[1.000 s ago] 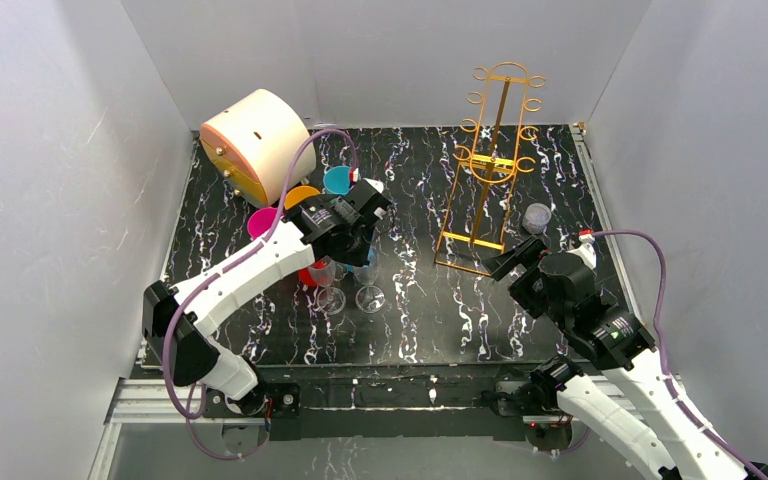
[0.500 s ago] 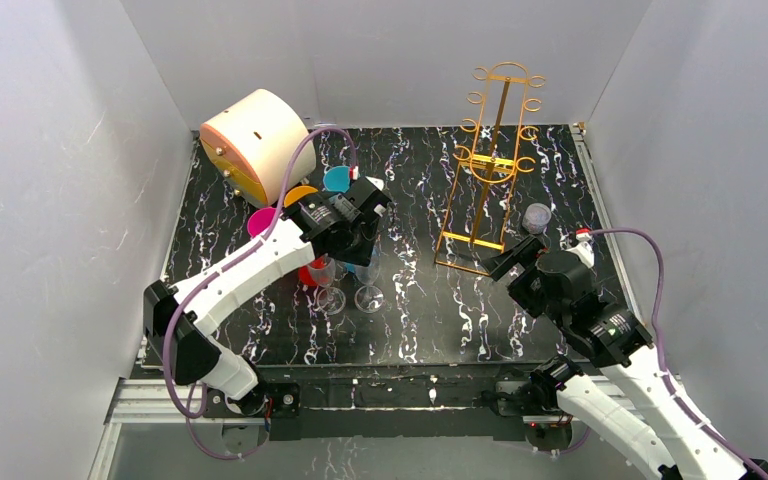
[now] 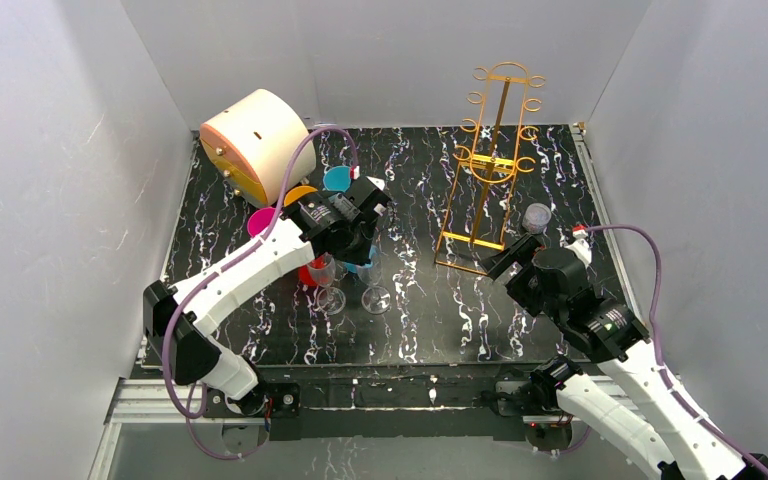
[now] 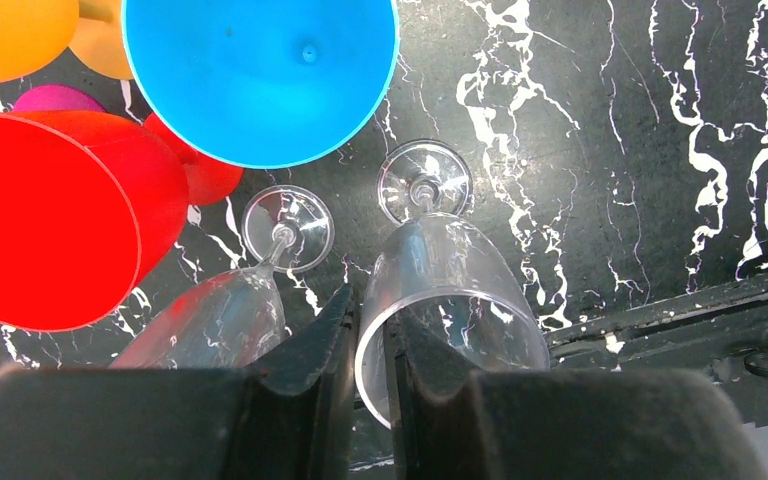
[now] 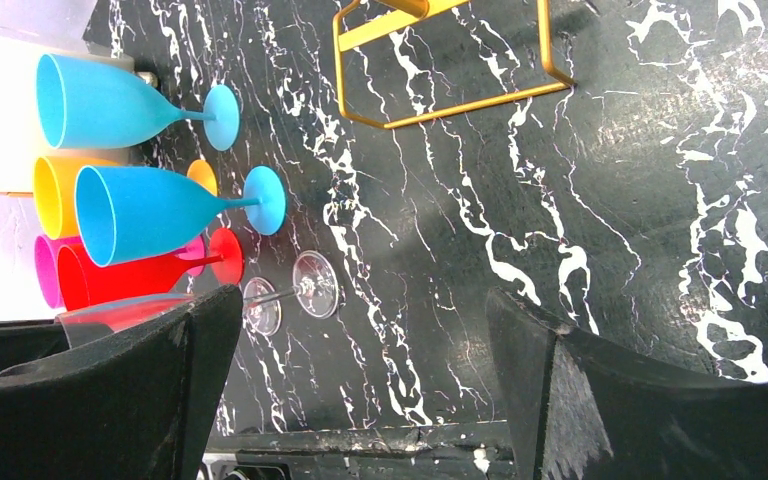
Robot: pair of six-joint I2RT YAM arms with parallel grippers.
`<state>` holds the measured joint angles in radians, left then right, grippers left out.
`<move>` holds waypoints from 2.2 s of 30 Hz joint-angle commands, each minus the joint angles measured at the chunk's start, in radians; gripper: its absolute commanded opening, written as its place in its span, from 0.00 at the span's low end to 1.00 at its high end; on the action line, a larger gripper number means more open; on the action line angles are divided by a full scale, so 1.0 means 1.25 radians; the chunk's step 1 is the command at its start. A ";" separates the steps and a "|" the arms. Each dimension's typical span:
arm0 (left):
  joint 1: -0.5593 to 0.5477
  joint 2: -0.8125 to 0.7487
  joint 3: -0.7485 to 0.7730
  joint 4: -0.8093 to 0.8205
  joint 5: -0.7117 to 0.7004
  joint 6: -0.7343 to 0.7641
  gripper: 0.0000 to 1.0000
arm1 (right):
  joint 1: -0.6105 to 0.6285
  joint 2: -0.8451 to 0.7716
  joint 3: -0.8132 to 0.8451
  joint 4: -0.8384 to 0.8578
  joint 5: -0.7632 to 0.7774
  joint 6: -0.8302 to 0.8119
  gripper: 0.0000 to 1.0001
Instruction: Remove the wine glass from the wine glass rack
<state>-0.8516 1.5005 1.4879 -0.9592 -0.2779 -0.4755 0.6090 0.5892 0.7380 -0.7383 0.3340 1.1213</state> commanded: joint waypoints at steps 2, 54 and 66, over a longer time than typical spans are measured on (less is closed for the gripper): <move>0.004 -0.011 0.021 -0.016 -0.025 -0.012 0.18 | 0.001 0.004 0.042 0.009 0.009 -0.011 0.98; 0.335 -0.230 0.272 -0.076 -0.122 0.060 0.98 | -0.394 0.690 1.133 -0.238 -0.195 -0.631 0.99; 0.335 -0.220 0.241 -0.053 -0.123 0.030 0.98 | -0.394 0.540 0.964 -0.095 -0.286 -0.650 0.99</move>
<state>-0.4339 1.2427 1.7985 -1.0416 -0.4221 -0.4114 0.1181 1.3155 1.9594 -0.9684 0.0029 0.3119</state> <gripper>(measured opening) 0.983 0.985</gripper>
